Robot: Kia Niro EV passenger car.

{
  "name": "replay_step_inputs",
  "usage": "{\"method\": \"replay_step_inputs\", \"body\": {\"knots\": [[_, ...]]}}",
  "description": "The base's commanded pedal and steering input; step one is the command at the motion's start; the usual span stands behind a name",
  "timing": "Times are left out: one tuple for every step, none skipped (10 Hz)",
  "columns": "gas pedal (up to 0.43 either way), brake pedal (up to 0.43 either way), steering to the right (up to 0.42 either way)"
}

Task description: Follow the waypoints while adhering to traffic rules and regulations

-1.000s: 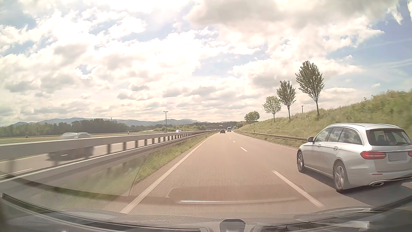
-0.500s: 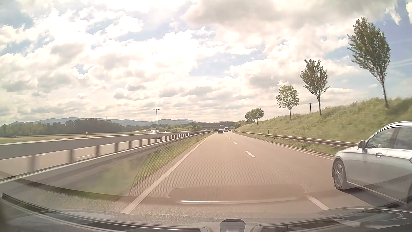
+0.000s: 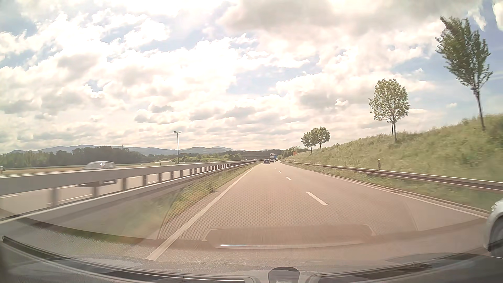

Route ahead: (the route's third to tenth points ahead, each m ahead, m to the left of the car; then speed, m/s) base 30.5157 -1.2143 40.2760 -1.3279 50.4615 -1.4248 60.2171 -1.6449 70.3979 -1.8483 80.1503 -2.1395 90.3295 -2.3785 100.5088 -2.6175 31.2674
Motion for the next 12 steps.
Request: {"method": "replay_step_inputs", "body": {"knots": [[0.268,0.0,0.007],[0.268,0.0,0.007],[0.26,0.0,0.006],[0.26,0.0,0.005],[0.26,0.0,0.004],[0.26,0.0,0.004],[0.26,0.0,0.004],[0.248,0.0,0.004],[0.248,0.0,0.004],[0.24,0.0,0.004],[0.228,0.0,0.003],[0.228,0.0,0.003]]}}
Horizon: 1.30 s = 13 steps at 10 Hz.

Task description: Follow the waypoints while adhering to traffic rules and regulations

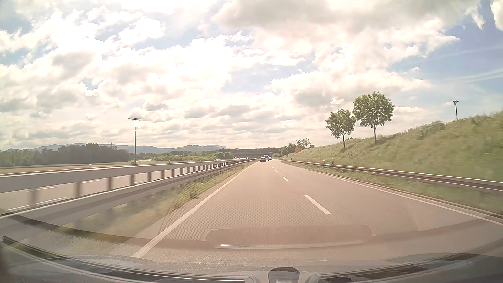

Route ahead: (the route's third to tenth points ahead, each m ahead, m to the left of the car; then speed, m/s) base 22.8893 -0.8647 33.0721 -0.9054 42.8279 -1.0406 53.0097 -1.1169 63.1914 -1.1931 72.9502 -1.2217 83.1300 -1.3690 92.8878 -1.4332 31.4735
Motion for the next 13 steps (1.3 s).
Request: {"method": "replay_step_inputs", "body": {"knots": [[0.228,0.0,0.003],[0.228,0.0,0.003],[0.228,0.0,0.003],[0.228,0.0,0.003],[0.228,0.0,0.002],[0.228,0.0,0.001],[0.228,0.0,0.001],[0.22,0.0,0.001],[0.22,0.0,0.001],[0.22,0.0,0.001],[0.22,0.0,0.001],[0.22,0.0,0.001],[0.22,0.0,0.001]]}}
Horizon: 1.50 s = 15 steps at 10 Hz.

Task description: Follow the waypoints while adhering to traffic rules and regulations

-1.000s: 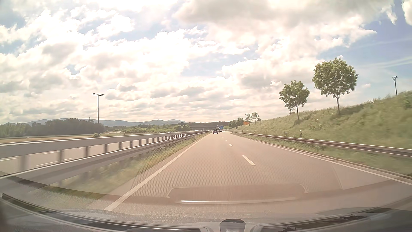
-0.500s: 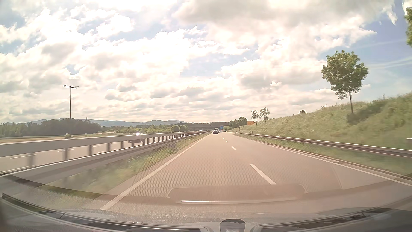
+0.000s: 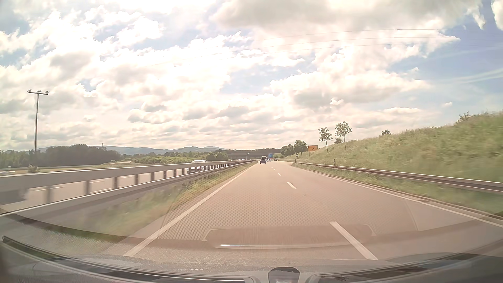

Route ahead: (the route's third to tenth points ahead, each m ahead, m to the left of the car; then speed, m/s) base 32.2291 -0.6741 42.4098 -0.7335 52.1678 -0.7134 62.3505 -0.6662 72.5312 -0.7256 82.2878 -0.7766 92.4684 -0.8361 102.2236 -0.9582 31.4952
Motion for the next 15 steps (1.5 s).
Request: {"method": "replay_step_inputs", "body": {"knots": [[0.22,0.0,0.001],[0.22,0.0,0.001],[0.22,0.0,0.001],[0.22,0.0,0.001],[0.22,0.0,0.001],[0.22,0.0,0.001],[0.22,0.0,0.001],[0.22,0.0,0.001],[0.22,0.0,0.001],[0.228,0.0,0.001],[0.228,0.0,0.001],[0.228,0.0,0.001],[0.228,0.0,0.001],[0.228,0.0,0.001],[0.228,0.0,0.001]]}}
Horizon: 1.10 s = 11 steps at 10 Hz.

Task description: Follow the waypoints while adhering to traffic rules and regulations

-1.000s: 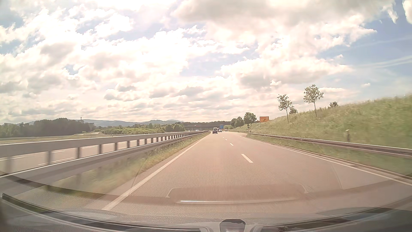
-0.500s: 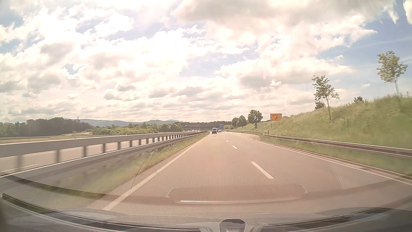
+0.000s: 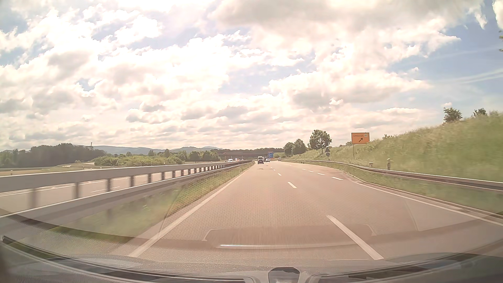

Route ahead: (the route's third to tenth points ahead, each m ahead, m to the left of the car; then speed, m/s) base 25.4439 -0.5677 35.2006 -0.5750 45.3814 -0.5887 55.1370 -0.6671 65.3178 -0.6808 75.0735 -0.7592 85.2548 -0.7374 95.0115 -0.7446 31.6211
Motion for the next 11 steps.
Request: {"method": "replay_step_inputs", "body": {"knots": [[0.228,0.0,0.001],[0.228,0.0,0.001],[0.228,0.0,0.001],[0.228,0.0,0.001],[0.228,0.0,0.001],[0.228,0.0,0.001],[0.228,0.0,0.001],[0.228,0.0,0.001],[0.228,0.0,0.001],[0.228,0.0,0.001],[0.228,0.0,0.001]]}}
